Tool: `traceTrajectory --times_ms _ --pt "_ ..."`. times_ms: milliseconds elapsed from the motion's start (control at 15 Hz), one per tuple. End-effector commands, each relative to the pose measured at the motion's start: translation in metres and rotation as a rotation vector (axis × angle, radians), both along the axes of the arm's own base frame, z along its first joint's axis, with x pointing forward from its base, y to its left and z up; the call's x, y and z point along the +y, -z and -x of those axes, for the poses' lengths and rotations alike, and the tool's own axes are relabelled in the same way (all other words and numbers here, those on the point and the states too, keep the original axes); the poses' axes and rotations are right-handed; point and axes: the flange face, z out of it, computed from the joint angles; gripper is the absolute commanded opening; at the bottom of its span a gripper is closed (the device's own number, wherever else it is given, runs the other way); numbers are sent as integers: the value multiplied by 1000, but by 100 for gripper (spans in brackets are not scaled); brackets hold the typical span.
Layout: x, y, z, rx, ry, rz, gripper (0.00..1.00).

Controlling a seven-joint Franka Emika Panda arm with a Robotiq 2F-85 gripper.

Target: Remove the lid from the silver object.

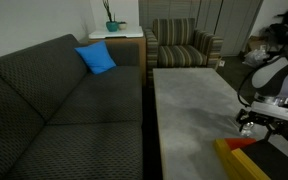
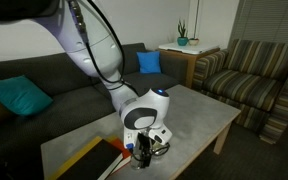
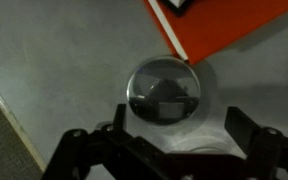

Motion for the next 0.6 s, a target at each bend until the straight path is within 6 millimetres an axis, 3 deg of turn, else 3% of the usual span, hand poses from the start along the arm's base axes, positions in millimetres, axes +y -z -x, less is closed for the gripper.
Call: traceTrajectory --times_ms 0,533 --pt "4 -12 -17 -20 -42 59 100" --pt "37 -61 -44 -32 -257 86 100"
